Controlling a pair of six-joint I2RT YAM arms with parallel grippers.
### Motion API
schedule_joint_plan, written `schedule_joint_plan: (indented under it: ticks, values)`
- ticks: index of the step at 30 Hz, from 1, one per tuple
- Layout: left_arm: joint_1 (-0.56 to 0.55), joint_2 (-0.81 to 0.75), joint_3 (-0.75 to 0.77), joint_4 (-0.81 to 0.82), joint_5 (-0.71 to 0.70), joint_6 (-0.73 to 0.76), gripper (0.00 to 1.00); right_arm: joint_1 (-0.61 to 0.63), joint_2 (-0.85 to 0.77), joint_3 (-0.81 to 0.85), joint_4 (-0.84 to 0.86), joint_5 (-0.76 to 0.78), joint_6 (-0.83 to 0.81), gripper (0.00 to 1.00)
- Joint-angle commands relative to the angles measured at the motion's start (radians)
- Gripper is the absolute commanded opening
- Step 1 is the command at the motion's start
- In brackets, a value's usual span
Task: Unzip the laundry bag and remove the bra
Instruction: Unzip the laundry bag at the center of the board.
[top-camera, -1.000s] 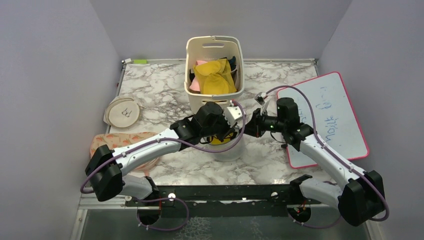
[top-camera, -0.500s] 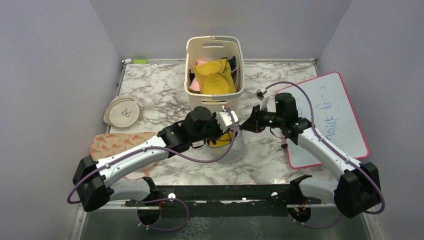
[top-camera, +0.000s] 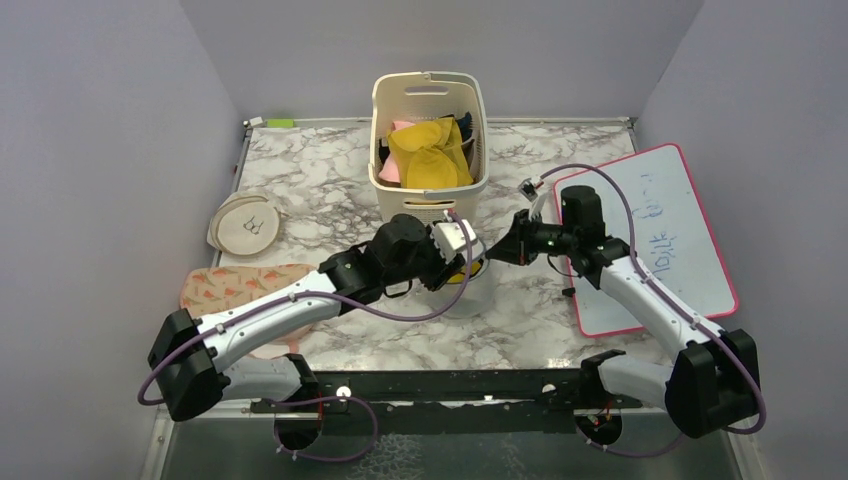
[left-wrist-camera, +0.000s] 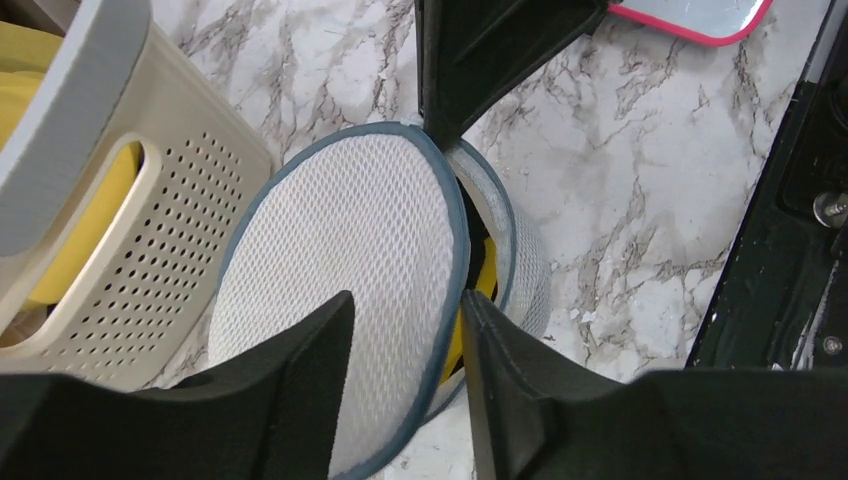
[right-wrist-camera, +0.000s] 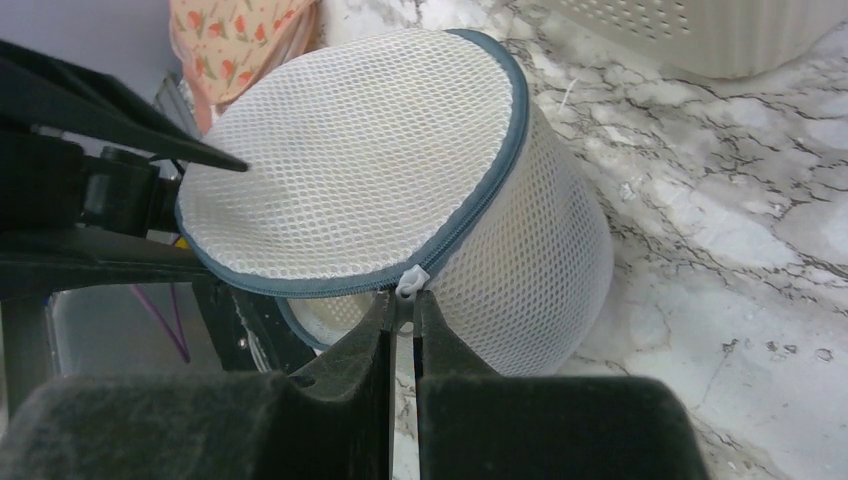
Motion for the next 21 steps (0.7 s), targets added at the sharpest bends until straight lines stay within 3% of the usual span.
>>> schedule_joint_plan:
  ticks: [1, 4, 8, 17, 21]
  values:
    - [-0.007, 0.072, 0.064, 0.008, 0.014, -0.048, 0.4, -0.002, -0.036, -0.014, 0.038, -0.085, -0.019, 0.01]
    - [-0.021, 0.113, 0.093, 0.022, 0.021, -0.049, 0.47, 0.0, -0.039, -0.016, 0.042, -0.102, -0.016, 0.01]
    - [-0.031, 0.167, 0.136, 0.036, 0.008, -0.049, 0.48, 0.001, -0.045, -0.023, 0.049, -0.122, -0.01, 0.01]
    - [-0.035, 0.244, 0.177, 0.023, -0.042, -0.042, 0.36, 0.012, -0.068, -0.029, 0.04, -0.135, -0.002, 0.01]
    - [-0.036, 0.233, 0.174, 0.019, -0.07, -0.038, 0.23, 0.013, -0.071, -0.033, 0.038, -0.134, -0.003, 0.01]
